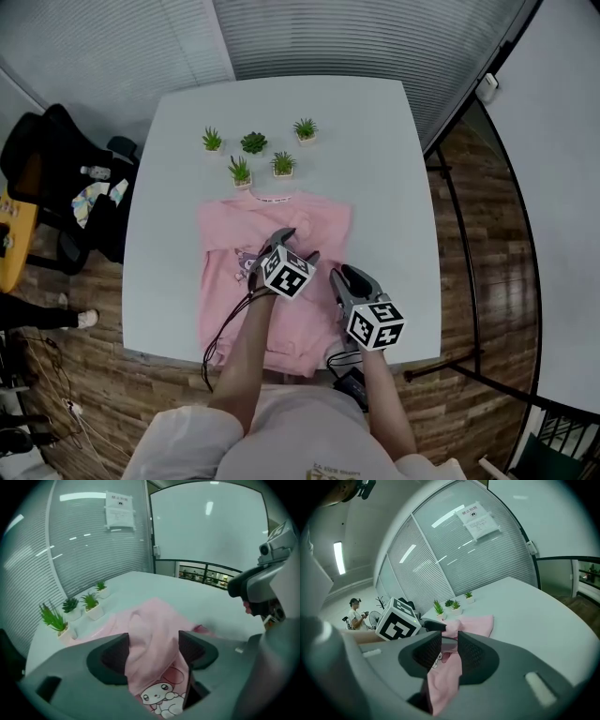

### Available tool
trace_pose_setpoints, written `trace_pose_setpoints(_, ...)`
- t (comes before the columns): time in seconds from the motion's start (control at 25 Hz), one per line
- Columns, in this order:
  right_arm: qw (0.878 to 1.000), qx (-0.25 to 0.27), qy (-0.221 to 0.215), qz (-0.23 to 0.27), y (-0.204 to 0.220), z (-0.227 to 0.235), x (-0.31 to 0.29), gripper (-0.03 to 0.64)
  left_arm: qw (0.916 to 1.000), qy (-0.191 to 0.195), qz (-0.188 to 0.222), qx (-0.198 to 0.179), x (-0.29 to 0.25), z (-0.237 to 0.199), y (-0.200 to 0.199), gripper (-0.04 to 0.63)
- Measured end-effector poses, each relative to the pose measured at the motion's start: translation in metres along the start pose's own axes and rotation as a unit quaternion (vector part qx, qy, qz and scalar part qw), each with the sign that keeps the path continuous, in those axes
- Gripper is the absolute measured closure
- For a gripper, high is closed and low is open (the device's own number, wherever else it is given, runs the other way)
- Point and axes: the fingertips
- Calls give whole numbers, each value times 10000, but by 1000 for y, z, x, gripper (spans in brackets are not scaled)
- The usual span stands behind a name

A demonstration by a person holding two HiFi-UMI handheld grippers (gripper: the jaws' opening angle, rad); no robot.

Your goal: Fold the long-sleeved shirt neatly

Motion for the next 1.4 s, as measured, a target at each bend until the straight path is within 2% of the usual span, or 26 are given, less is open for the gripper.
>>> trace_pose_setpoints(0.08,10000,-16,8,-6,2,2,4,502,9989,418,-12,-227,-2,21,-2,252)
trace_pose_setpoints(0.16,10000,-24,11,-1,5,4,5,502,9976,557,23,-411,2,32,-3,250)
trace_pose_setpoints(0.24,10000,-20,12,28,4,5,5,502,9976,539,114,-427,11,34,-3,250)
trace_pose_setpoints(0.44,9999,36,49,125,6,-11,10,502,9981,434,425,-96,44,32,0,252)
trace_pose_setpoints(0.84,9985,61,448,316,26,-44,32,502,9944,318,977,234,111,22,16,253)
trace_pose_setpoints(1.4,9971,217,660,325,74,-87,67,502,9947,132,894,497,182,27,98,258)
Point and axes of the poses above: the fingertips, and each gripper's own axes: x backward along the fingers, z to its right, y out of its underside, and after that the axes turned 5 degrees about -x, right-handed
